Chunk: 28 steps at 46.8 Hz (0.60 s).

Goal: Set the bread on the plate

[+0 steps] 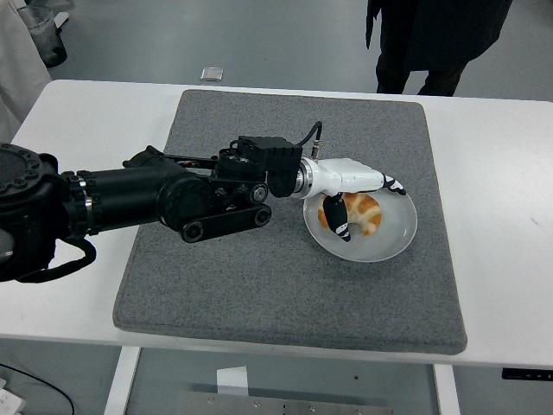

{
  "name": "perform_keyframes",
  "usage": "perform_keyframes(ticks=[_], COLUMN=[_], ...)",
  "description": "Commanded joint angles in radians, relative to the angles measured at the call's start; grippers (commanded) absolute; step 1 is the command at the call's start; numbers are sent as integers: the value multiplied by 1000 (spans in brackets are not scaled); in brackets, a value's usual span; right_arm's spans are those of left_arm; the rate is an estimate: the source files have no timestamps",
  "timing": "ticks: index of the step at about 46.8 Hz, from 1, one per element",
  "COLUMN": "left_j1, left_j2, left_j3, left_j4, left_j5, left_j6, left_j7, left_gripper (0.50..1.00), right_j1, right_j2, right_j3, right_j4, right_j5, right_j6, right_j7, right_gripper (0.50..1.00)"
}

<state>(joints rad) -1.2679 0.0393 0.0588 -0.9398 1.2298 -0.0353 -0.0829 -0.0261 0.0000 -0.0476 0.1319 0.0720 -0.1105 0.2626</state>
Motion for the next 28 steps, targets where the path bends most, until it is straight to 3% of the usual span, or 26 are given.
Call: perform_keyframes(ticks=[1, 13, 28], left_j1=[-1, -15, -31], left_j2=[7, 48, 120], left_j3=[-20, -106, -148], left_j4=[-22, -28, -22], left_j5=[-42, -206, -558], left_j6=[-6, -31, -32], left_j7=[0, 0, 0], left_gripper=[996, 996, 996], right_j1=[0, 0, 0], right_j2=[0, 0, 0], right_j3=[0, 0, 0], right_j4=[0, 0, 0], right_j5=[0, 0, 0], right_j6=[0, 0, 0], right_j7=[0, 0, 0], right_gripper=[932, 932, 932])
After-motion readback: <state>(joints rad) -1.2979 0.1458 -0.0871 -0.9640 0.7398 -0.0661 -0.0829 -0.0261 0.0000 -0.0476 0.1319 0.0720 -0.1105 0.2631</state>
